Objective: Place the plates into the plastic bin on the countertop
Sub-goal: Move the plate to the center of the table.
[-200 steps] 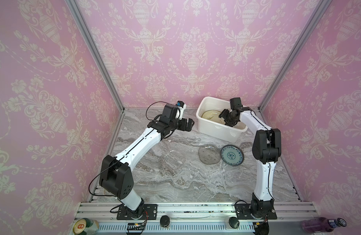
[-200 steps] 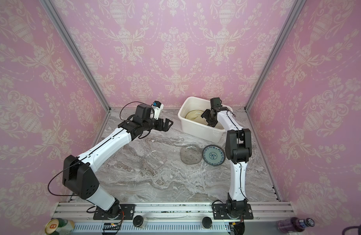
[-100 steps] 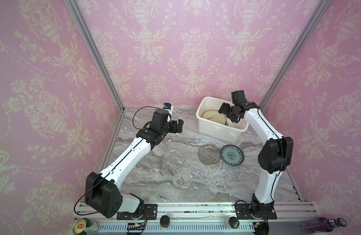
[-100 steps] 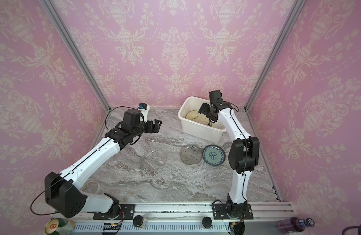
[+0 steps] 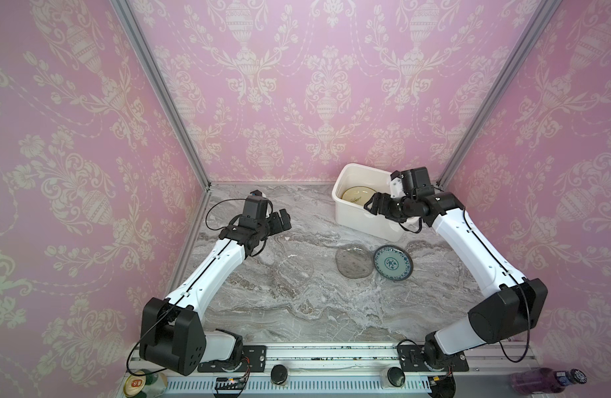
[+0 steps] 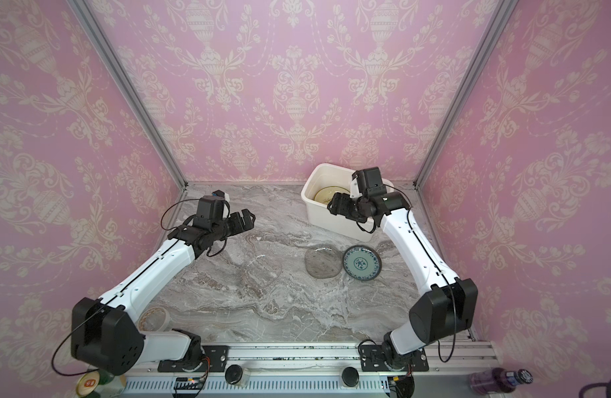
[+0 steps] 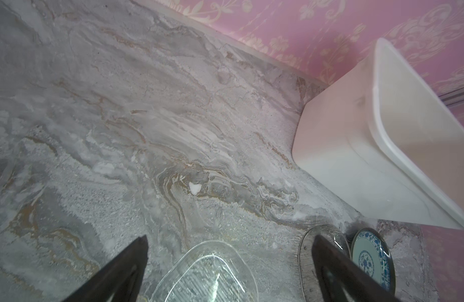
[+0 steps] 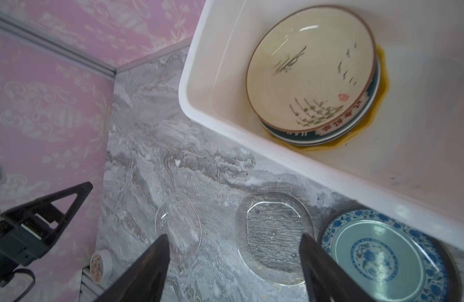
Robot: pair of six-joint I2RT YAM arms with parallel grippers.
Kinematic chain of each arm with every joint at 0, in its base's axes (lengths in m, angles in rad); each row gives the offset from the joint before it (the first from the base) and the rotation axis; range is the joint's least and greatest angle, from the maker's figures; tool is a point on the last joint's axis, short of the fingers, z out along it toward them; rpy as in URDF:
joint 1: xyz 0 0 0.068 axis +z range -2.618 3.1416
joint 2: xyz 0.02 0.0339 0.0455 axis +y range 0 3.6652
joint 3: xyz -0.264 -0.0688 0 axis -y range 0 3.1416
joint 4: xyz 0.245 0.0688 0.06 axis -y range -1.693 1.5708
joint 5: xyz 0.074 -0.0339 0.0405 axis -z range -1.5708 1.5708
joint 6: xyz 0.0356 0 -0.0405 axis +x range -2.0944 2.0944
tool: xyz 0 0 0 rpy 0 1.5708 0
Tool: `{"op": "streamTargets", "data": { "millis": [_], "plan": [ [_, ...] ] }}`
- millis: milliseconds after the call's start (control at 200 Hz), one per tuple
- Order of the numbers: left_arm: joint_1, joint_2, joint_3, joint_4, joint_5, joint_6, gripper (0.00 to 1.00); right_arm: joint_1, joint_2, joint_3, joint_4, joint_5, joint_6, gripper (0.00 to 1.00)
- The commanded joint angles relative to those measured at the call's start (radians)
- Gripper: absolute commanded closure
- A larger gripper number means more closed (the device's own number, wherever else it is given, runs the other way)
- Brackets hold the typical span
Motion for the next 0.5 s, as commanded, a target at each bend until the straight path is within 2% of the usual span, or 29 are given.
{"op": "streamTargets", "data": {
  "millis": [0,95,225,355,495],
  "plan": [
    [-0.001,0.016,0.005,-0.155,-0.012,-0.021,0.01,0.036,-0.069,-0.127,-0.001,-0.052,0.036,0.23],
    [-0.013,0.031,0.021,-0.149,0.087,0.042,0.01,0.04,-0.131,-0.255,0.023,0.011,0.167,0.24],
    [-0.072,0.053,0.071,-0.128,0.174,0.159,0.01,0.023,-0.184,-0.348,-0.034,0.121,0.239,0.26],
    [-0.133,0.069,0.105,-0.07,0.247,0.243,0.01,-0.079,-0.232,-0.41,-0.085,0.159,0.291,0.26],
    [-0.18,0.085,0.112,-0.001,0.266,0.272,0.01,-0.199,-0.312,-0.509,-0.084,0.183,0.329,0.26]
  ]
}}
